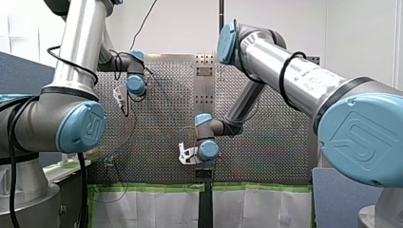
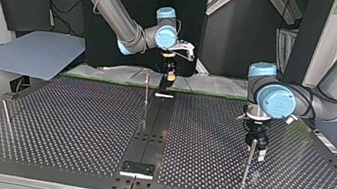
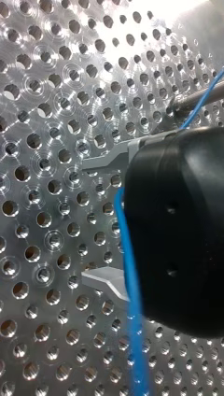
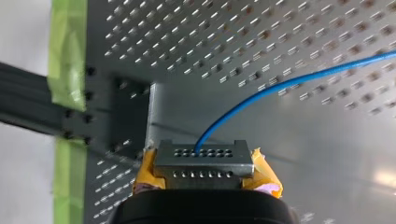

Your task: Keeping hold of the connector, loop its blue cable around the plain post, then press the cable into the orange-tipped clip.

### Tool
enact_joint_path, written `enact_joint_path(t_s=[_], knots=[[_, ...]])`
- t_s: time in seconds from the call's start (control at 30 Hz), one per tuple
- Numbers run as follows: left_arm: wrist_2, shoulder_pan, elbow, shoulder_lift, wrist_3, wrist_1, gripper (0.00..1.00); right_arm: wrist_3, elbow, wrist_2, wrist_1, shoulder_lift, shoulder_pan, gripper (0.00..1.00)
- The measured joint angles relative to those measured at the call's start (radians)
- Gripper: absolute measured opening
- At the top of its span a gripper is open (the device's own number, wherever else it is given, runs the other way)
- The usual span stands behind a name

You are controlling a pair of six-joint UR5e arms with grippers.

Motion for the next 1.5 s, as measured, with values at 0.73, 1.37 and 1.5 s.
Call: enact_joint_path(t_s=[0.73, 1.37, 1.5], knots=[[-0.009, 0.000, 0.000, 0.000, 0.002, -0.001, 1.00, 0.071, 0.015, 0.067, -0.228, 0.228, -0.075, 0.00], [-0.013, 0.000, 0.000, 0.000, 0.003, -0.003, 1.00, 0.109, 0.035, 0.065, -0.331, 0.413, -0.160, 0.00], [-0.012, -0.001, 0.000, 0.000, 0.003, -0.004, 1.00, 0.109, 0.043, 0.066, -0.338, 0.450, -0.166, 0.00]])
